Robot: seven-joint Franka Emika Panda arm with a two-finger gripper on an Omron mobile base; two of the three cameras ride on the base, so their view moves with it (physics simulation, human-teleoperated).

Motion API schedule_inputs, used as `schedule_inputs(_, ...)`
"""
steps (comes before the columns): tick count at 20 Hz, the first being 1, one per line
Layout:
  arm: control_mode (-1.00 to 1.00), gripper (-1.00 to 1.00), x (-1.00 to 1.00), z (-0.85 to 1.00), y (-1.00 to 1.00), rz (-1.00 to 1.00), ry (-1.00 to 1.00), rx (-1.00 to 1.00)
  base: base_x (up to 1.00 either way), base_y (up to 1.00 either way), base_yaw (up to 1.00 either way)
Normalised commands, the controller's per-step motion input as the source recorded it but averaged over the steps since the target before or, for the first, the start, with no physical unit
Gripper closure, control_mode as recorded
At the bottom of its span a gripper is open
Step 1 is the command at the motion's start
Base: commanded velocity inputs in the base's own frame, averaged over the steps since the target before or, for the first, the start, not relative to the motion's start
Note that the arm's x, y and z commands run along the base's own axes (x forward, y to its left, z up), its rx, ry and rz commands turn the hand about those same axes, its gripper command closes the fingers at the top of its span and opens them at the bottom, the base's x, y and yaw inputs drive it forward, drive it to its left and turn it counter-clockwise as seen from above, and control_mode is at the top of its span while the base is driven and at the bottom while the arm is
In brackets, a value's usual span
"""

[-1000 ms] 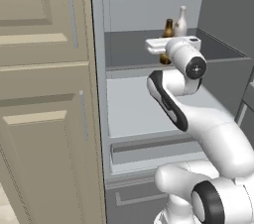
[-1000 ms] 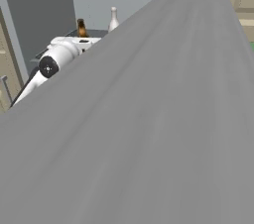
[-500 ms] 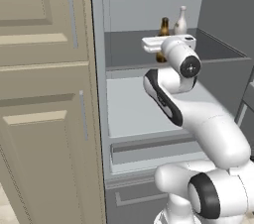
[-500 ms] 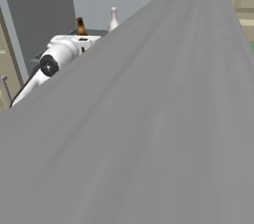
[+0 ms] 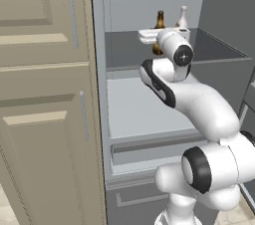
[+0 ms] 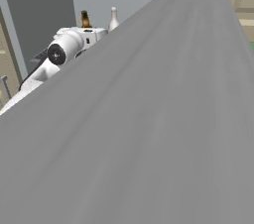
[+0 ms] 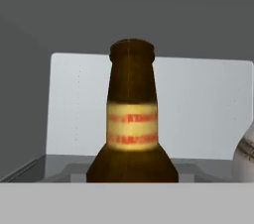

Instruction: Place the liquor and beer on the top shelf of the fridge to keep them out of children's reach, and place the carrot on lower shelves for easy access.

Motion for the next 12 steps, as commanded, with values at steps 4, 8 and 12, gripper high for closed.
schedule_inputs(4,-1.0,1.0,0.39,0.0,0.0,0.0,0.0,0.0,0.0,0.0,0.0)
schedule_inputs(8,-1.0,1.0,0.37,0.0,0.0,0.0,-0.01,0.0,0.0,0.0,0.0)
schedule_inputs(12,-1.0,-1.0,0.34,0.0,0.0,0.0,-0.02,0.0,0.0,0.0,0.0)
